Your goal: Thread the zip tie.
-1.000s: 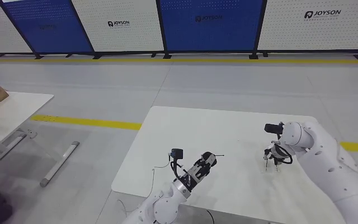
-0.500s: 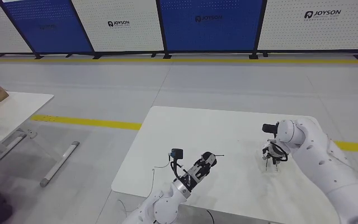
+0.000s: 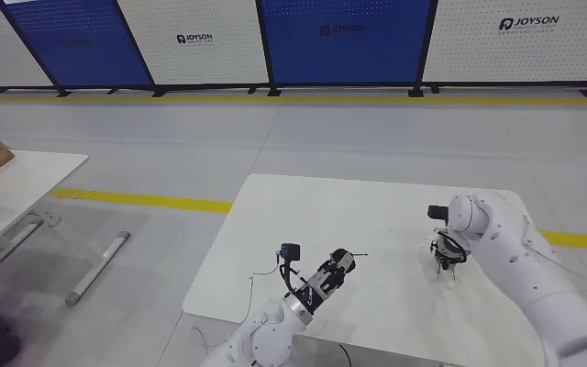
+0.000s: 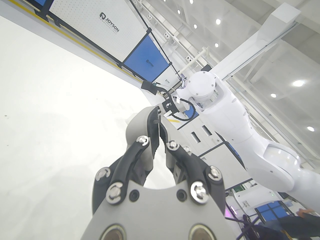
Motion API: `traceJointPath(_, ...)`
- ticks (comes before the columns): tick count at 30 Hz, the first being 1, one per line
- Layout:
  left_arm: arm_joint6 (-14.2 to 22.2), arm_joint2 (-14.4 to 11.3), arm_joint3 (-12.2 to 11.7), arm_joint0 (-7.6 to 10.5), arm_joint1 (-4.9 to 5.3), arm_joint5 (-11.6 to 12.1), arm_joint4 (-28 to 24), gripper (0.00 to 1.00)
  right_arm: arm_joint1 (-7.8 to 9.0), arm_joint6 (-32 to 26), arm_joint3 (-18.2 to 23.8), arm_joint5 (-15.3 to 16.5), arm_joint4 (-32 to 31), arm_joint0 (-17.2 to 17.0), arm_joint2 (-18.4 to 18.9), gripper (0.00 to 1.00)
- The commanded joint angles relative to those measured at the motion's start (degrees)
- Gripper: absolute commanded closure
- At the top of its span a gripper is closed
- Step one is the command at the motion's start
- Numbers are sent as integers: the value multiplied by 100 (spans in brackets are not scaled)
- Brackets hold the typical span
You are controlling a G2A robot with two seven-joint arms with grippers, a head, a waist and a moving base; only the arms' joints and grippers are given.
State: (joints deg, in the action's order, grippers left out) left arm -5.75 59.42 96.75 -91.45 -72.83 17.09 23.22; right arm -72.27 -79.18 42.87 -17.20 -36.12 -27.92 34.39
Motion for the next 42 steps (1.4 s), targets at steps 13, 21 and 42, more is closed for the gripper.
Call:
traceJointPath(13,0,0,0,0,0,0,0,100,-78,30,-97,253,-32,39,91,100)
traceJointPath(21,0,0,0,0,0,0,0,100,182,-20,575,277,-155,-206,505,100)
traceJointPath(42,0,0,0,0,0,0,0,100,1234,473,3977,231,117,-2670,3259,100)
